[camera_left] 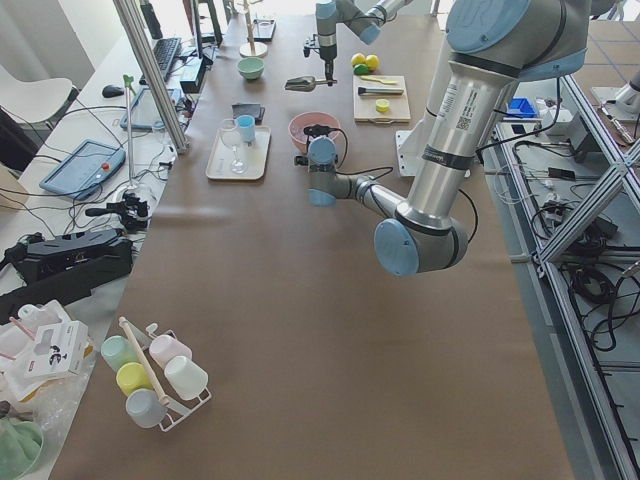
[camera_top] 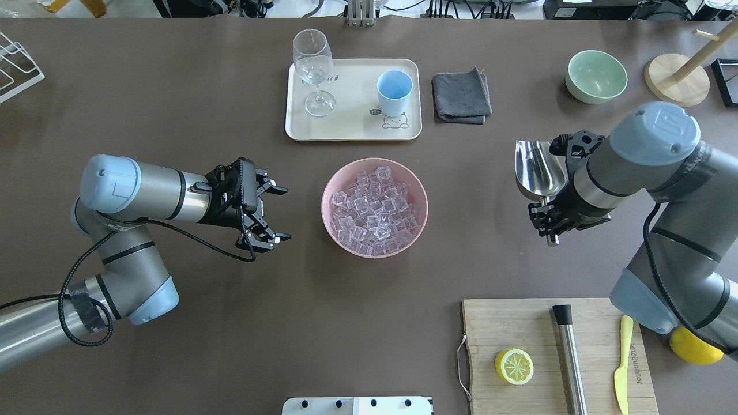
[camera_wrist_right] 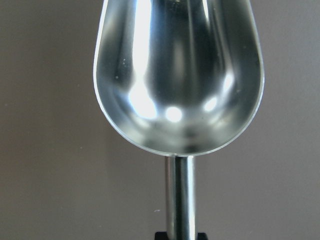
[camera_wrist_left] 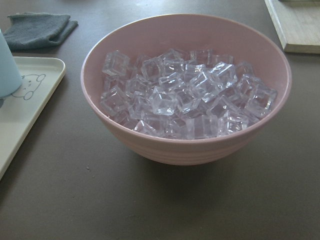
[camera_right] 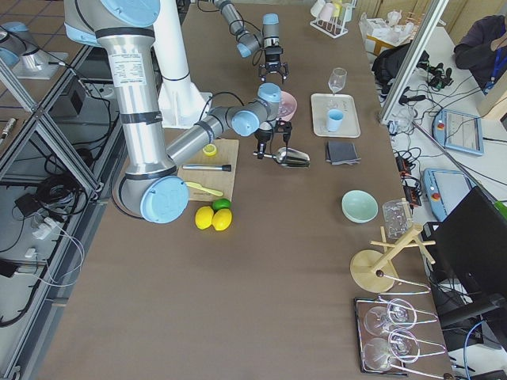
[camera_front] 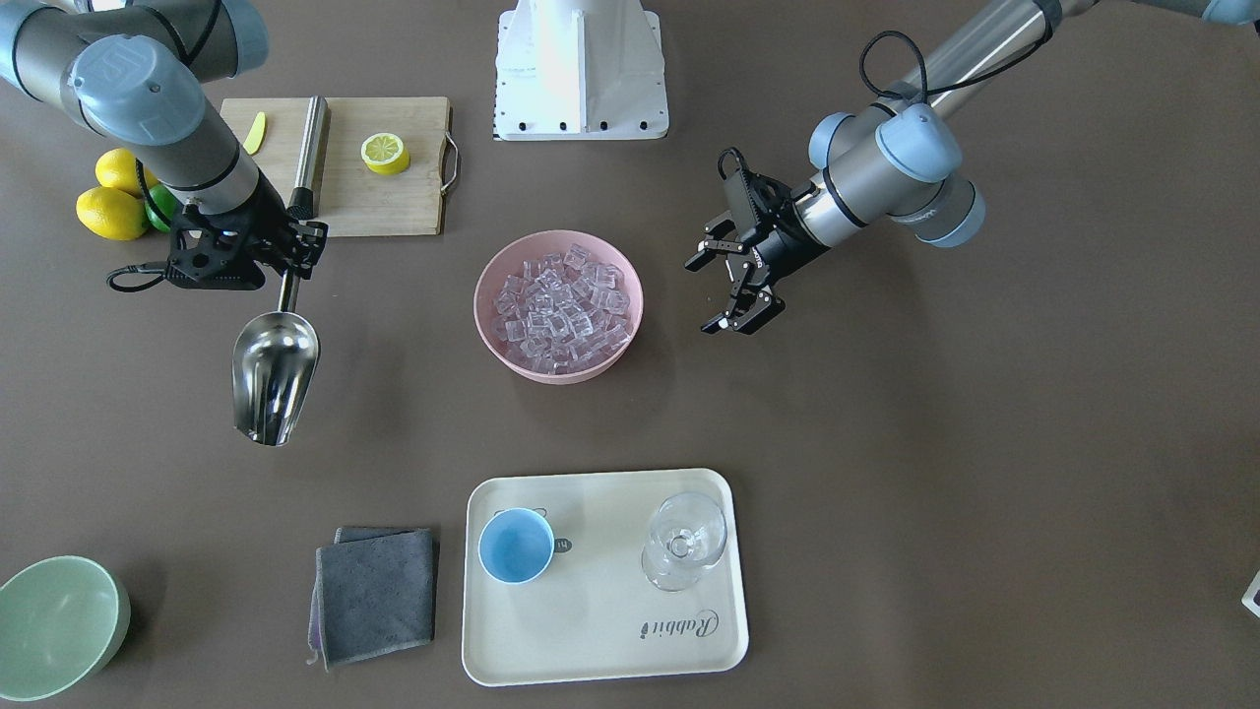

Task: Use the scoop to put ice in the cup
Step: 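Lift the scoop with the right gripper and carry it toward the pink bowl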

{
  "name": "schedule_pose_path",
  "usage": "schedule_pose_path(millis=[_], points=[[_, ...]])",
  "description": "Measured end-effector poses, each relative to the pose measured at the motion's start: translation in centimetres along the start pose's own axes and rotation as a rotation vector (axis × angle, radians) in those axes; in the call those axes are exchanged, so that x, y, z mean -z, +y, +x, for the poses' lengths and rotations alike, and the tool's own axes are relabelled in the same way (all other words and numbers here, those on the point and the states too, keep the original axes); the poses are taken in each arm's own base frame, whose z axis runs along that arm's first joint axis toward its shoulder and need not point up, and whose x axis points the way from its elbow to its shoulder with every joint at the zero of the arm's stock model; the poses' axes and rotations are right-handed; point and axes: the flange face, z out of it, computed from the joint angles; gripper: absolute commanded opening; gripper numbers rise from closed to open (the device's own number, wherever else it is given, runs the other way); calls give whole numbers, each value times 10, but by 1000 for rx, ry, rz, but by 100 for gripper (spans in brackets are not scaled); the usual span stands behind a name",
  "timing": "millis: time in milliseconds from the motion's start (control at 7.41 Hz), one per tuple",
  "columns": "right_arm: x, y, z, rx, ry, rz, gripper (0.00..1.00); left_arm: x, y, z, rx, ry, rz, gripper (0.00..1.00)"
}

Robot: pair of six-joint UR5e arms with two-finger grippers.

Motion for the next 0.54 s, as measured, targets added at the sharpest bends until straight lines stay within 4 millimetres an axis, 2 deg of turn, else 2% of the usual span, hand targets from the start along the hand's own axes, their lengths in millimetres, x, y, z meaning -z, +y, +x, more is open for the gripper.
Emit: schedule_pose_path(millis=[405,540], points=[[52,-50,52,305,61,56,0,-8,-5,-7,2,-11,0,99],[63,-56,63,365,45,40,0,-12,-6,-9,3,-13,-1,99]])
